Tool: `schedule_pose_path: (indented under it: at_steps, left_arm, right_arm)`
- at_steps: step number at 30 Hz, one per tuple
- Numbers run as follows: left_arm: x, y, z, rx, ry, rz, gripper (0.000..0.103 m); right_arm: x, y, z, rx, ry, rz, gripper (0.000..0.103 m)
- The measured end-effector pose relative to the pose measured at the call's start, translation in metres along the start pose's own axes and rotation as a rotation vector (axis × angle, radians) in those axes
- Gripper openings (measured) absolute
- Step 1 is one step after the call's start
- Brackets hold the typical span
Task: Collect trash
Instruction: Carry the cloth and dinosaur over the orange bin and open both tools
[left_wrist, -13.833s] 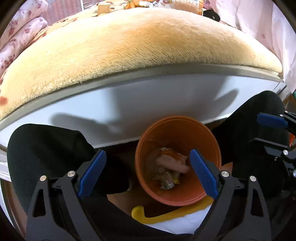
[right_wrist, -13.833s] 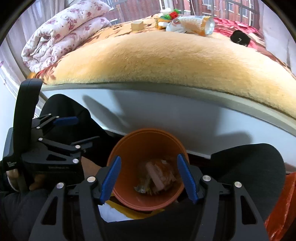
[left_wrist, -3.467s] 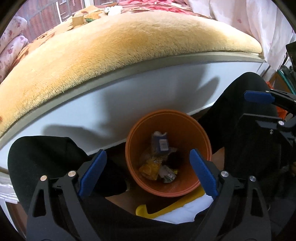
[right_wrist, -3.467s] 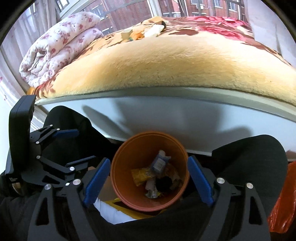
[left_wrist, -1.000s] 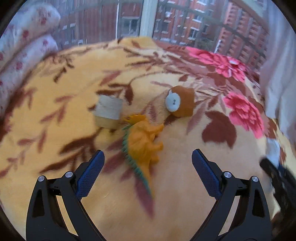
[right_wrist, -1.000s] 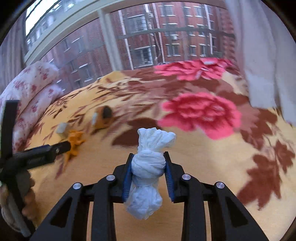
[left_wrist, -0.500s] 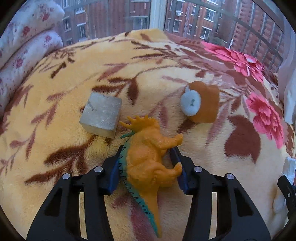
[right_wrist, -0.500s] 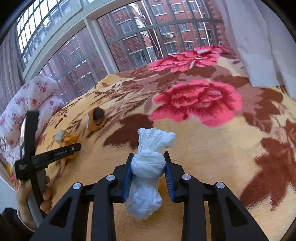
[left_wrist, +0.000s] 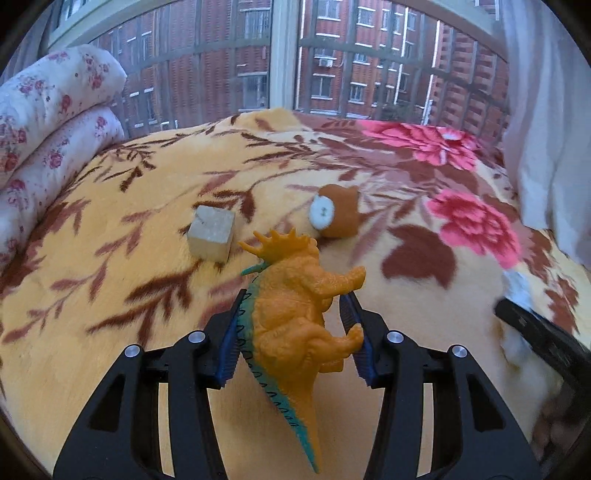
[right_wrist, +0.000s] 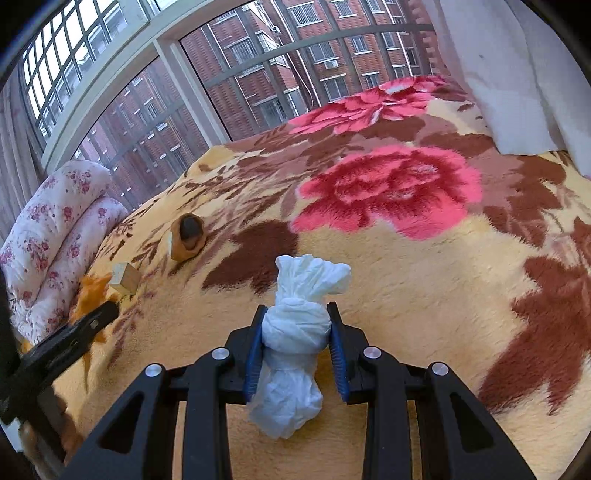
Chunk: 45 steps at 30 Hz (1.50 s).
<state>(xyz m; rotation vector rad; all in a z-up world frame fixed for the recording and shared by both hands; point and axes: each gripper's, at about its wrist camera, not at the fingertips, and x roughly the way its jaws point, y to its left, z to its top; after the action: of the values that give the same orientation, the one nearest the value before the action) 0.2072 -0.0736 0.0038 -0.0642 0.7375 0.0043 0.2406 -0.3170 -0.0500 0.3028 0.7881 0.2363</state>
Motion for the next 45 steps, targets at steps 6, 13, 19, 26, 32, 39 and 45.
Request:
schedule_pose_path:
  at_steps: [6,13,19,26,32,39,45]
  left_arm:
    - [-0.057,-0.001,-0.031,0.038,-0.038,-0.056,0.049]
    - [-0.112,0.012,-0.059,0.058,-0.063,-0.116,0.049]
    - [-0.147,0.017,-0.084,0.094,-0.065,-0.158,0.049]
    - [-0.168,0.022,-0.142,0.195,-0.003,-0.144,0.049]
    - [-0.136,0.024,-0.197,0.237,0.17,-0.167,0.049]
    - [-0.088,0.013,-0.239,0.268,0.36,-0.181,0.049]
    - [-0.081,0.017,-0.24,0.258,0.385,-0.18,0.049]
  right_arm:
    - [-0.016,0.007,-0.001,-0.027,-0.044,-0.022,0.032]
    - [-0.075,0.04,-0.021,-0.087,-0.091,0.042,0.032]
    - [-0.144,0.091,-0.066,-0.271,-0.096,0.125,0.032]
    - [-0.188,0.115,-0.146,-0.408,0.005,0.164,0.032]
    - [-0.164,0.104,-0.209,-0.387,0.187,0.14,0.032]
    - [-0.116,0.09,-0.249,-0.304,0.377,0.116,0.032]
    - [-0.101,0.093,-0.255,-0.314,0.44,0.108,0.033]
